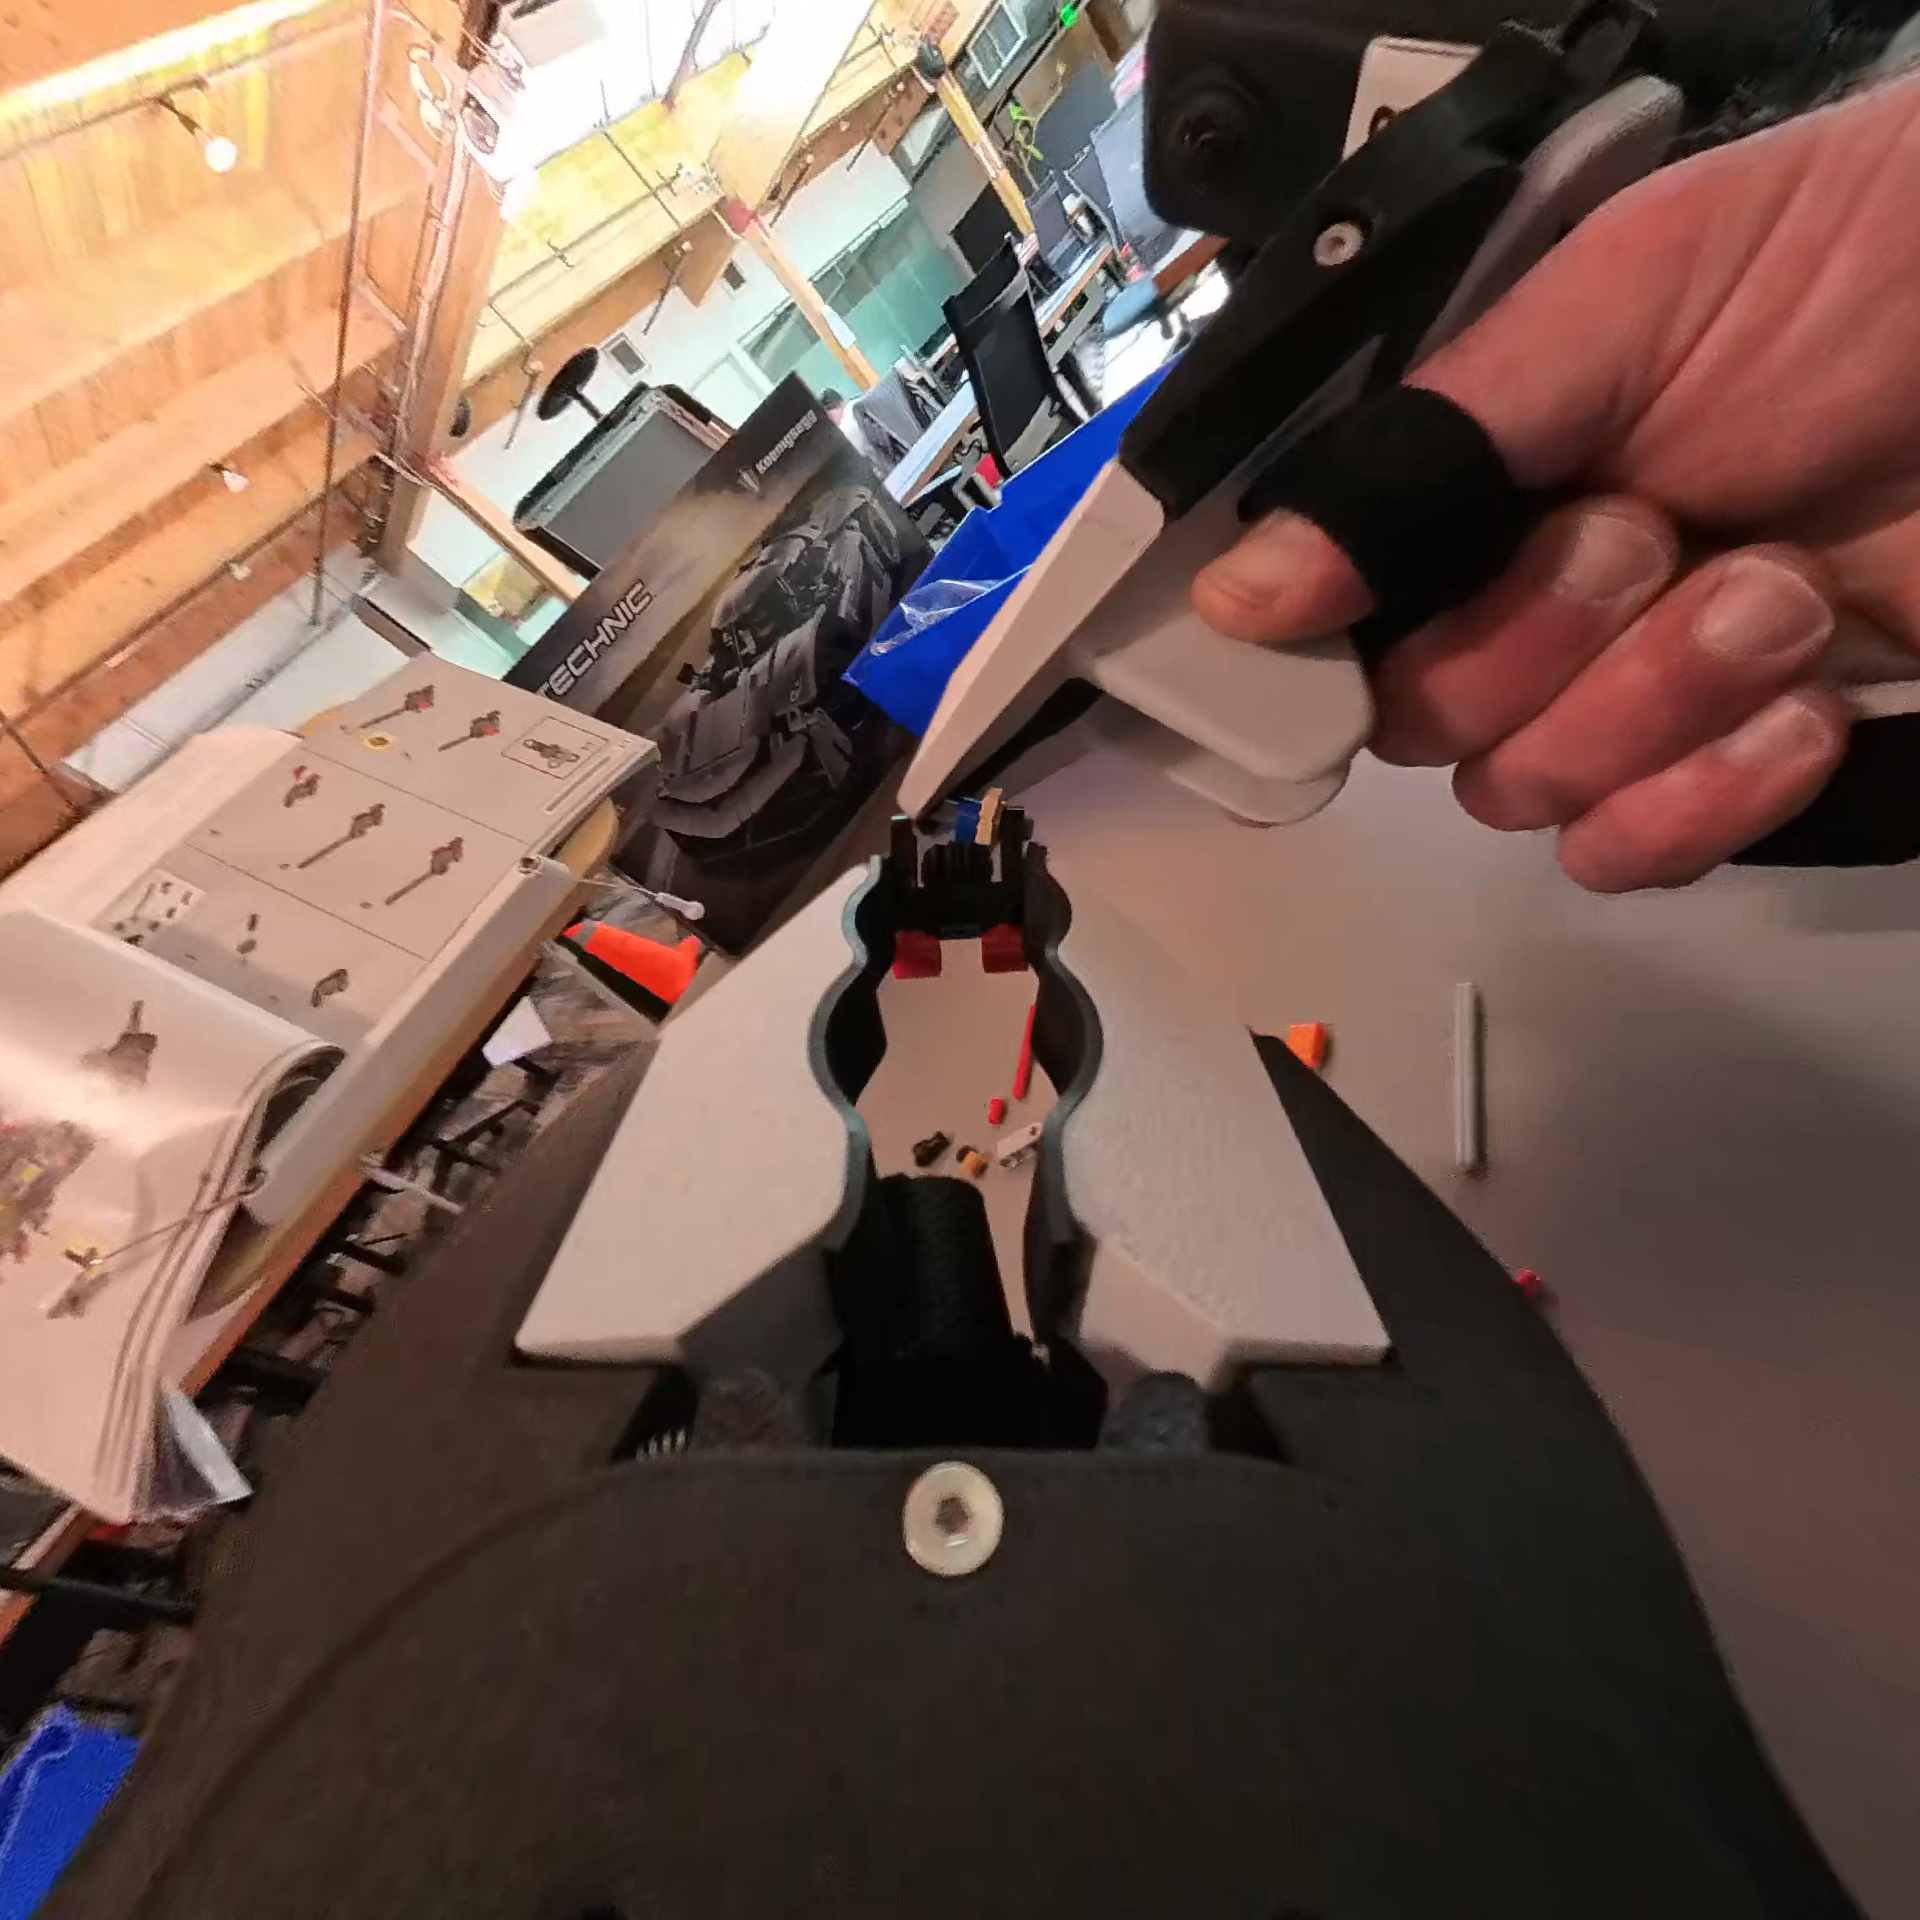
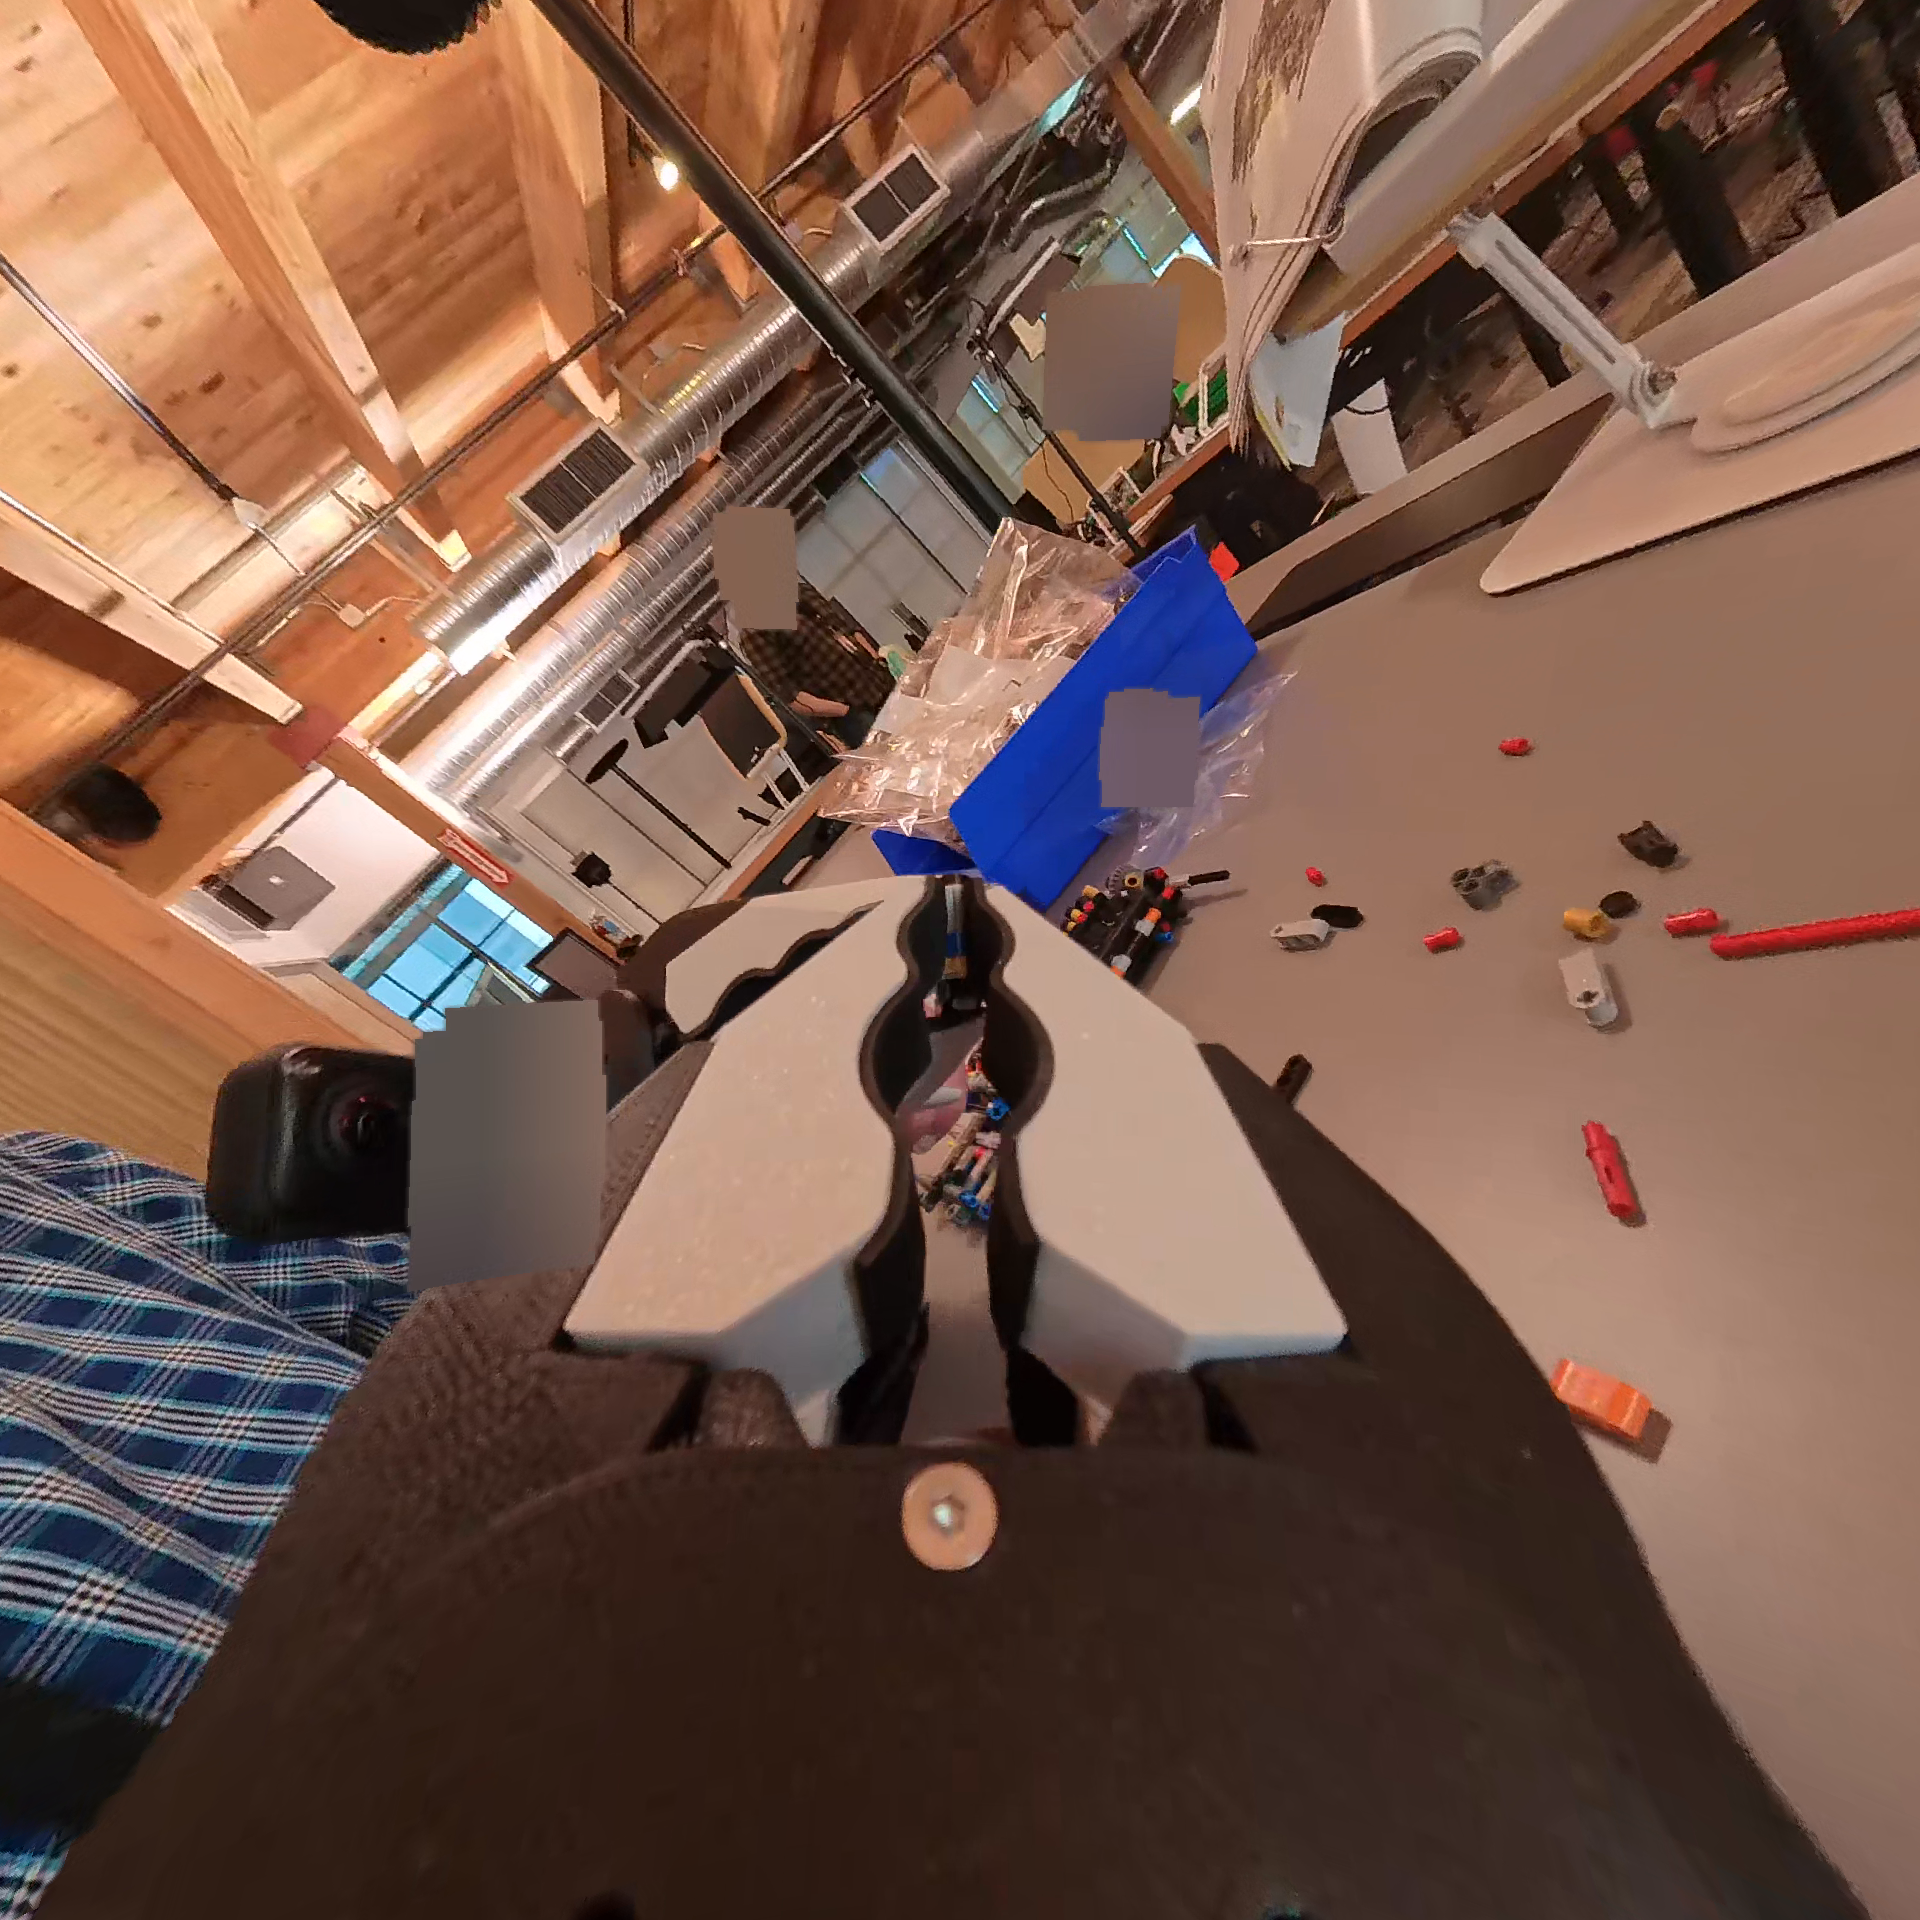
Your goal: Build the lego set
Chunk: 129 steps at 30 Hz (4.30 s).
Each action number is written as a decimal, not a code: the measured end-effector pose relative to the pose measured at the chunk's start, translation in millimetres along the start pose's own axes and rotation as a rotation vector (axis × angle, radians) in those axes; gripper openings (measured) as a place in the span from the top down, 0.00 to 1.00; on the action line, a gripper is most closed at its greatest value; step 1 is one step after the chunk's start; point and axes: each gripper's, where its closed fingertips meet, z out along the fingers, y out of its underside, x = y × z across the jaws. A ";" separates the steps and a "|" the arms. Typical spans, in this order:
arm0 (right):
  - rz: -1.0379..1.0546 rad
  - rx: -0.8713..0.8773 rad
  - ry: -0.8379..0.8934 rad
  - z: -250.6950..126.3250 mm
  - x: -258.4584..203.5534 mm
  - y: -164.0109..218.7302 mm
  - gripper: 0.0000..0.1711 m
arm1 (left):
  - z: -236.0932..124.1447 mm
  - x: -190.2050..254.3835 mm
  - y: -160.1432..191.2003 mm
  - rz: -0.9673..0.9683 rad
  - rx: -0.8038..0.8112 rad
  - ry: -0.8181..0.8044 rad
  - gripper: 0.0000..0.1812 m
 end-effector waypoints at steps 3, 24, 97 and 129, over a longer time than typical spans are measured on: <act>0.056 0.015 -0.008 1.4 5.0 0.8 1.00 | 0.9 1.0 2.4 0.035 -0.030 -0.009 0.87; -0.095 -0.238 -0.045 -16.0 27.9 10.0 0.95 | 3.8 13.1 9.6 -0.080 0.013 0.118 0.87; -0.215 -0.423 -0.237 -29.2 6.6 26.2 0.91 | -4.2 36.2 -7.0 -0.002 0.125 0.330 0.87; -0.754 -0.517 -0.067 -26.5 17.0 41.2 1.00 | -2.6 34.7 11.6 -0.311 -0.035 0.554 0.92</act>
